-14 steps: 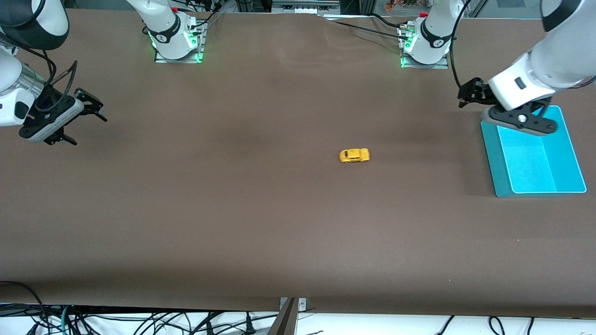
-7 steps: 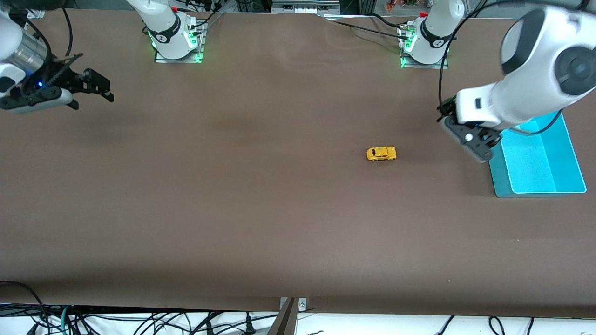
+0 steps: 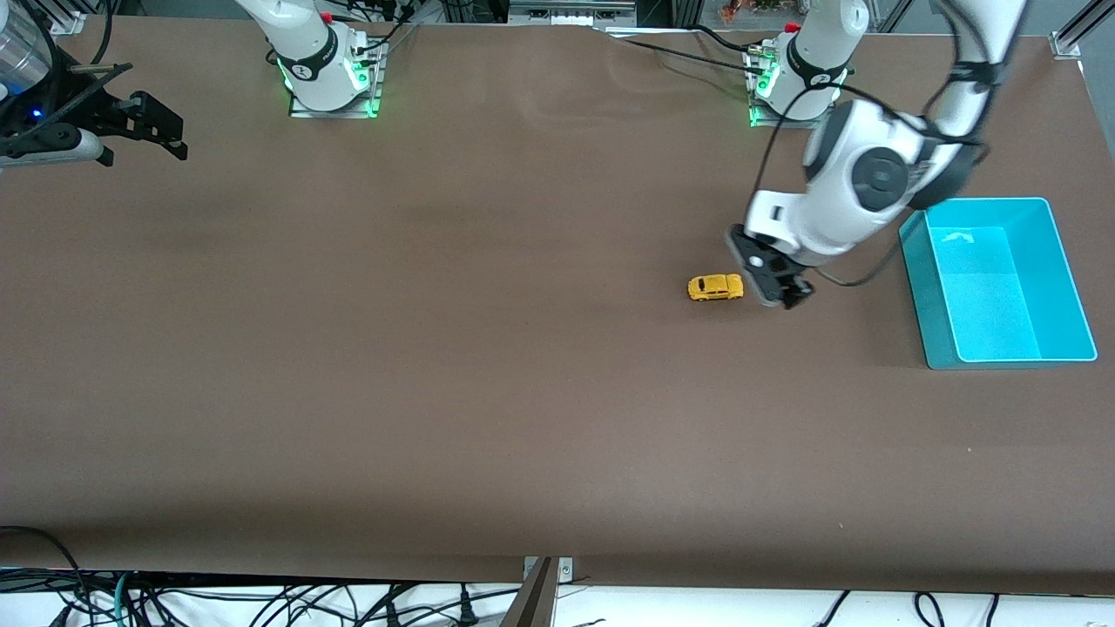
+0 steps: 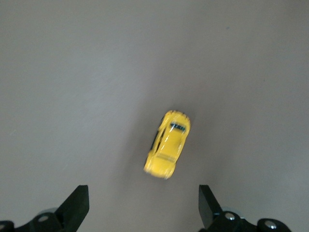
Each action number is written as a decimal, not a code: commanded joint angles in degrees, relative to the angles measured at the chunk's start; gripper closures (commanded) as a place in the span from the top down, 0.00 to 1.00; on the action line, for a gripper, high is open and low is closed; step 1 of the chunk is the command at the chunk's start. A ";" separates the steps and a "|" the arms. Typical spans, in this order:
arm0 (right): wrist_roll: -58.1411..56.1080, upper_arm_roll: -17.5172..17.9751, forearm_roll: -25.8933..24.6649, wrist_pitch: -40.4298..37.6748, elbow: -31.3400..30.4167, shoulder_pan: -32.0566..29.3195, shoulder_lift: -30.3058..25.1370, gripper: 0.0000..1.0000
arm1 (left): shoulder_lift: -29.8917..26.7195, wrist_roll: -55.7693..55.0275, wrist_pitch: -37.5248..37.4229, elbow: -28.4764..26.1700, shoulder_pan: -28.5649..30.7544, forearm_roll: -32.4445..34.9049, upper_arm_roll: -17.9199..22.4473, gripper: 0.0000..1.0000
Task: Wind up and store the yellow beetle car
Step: 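Move the left gripper to the rolled car and grasp it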
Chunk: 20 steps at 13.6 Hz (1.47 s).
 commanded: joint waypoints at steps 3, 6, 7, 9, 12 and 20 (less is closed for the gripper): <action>1.89 0.15 -0.91 -1.72 3.82 1.07 2.88 1.00 | 11.39 6.01 15.40 -2.09 0.25 6.81 -1.08 1.00; 1.80 -0.38 -1.26 -2.50 8.80 2.48 7.09 1.00 | 12.72 6.02 15.50 -1.82 -0.01 10.15 -1.08 1.00; 2.50 -0.38 -1.35 -2.59 10.74 2.48 8.85 1.00 | 12.81 5.93 15.42 -1.82 -0.19 12.00 -1.08 1.00; 3.38 -0.38 -1.44 -2.59 11.38 2.57 9.92 1.00 | 13.42 5.93 15.41 -2.17 -0.10 13.51 -1.00 1.00; 3.56 -0.38 -1.44 -2.59 11.29 2.66 10.01 1.00 | 13.95 5.32 15.50 -1.91 -0.19 15.08 -1.00 1.00; 3.65 -0.38 -1.44 -2.59 10.68 2.57 10.01 1.00 | 14.31 4.96 15.33 -2.00 -0.27 19.05 -1.00 0.06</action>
